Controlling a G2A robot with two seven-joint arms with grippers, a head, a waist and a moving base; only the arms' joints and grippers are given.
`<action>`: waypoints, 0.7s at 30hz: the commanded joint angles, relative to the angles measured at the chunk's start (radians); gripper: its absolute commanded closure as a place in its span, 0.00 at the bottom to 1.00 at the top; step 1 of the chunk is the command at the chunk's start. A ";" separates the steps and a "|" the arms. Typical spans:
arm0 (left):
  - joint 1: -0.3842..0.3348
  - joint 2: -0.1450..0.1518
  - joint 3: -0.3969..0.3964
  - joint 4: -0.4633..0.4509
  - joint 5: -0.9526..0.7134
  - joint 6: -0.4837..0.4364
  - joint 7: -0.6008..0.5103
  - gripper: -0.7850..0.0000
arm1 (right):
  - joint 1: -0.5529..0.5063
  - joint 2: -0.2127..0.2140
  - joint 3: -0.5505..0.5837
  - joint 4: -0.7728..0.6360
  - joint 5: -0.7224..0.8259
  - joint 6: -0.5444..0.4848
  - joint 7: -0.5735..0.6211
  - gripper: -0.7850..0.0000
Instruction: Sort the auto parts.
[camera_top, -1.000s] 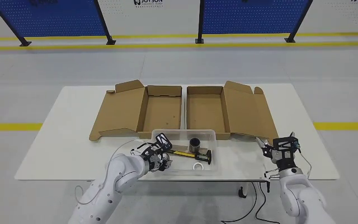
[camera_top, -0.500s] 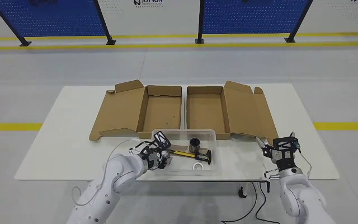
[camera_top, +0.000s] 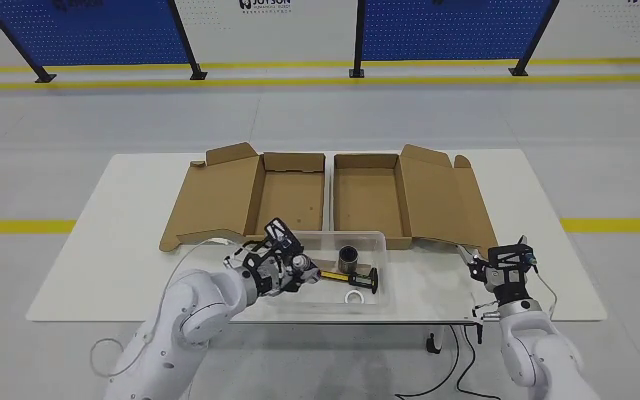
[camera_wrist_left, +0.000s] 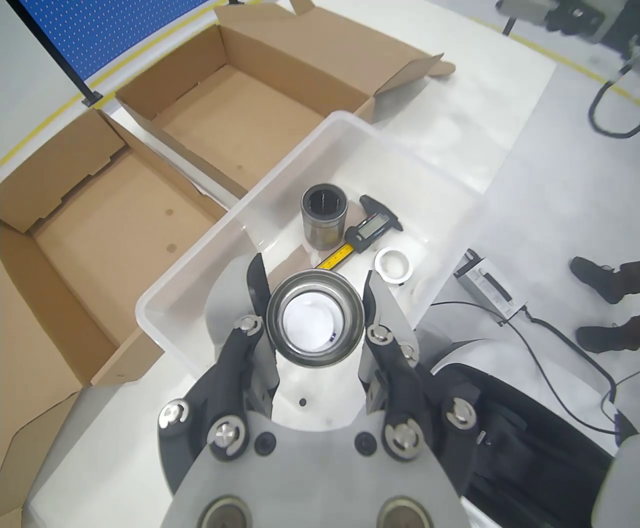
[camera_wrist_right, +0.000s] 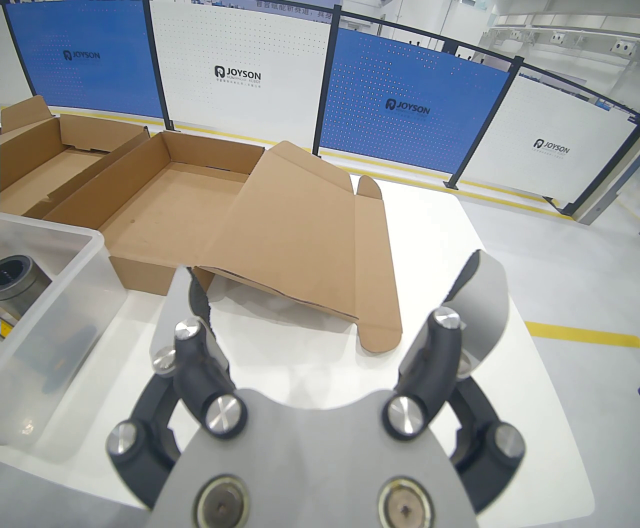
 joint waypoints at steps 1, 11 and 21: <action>0.009 0.003 -0.019 -0.031 -0.057 -0.008 -0.007 1.00 | 0.000 0.000 0.000 0.000 0.000 0.000 0.000 0.00; 0.058 0.023 -0.093 -0.155 -0.264 -0.089 -0.075 1.00 | 0.000 0.000 0.000 0.000 0.000 0.000 0.000 0.00; 0.097 0.040 -0.119 -0.222 -0.424 -0.143 -0.107 1.00 | 0.000 0.000 0.000 0.000 0.000 0.000 0.000 0.00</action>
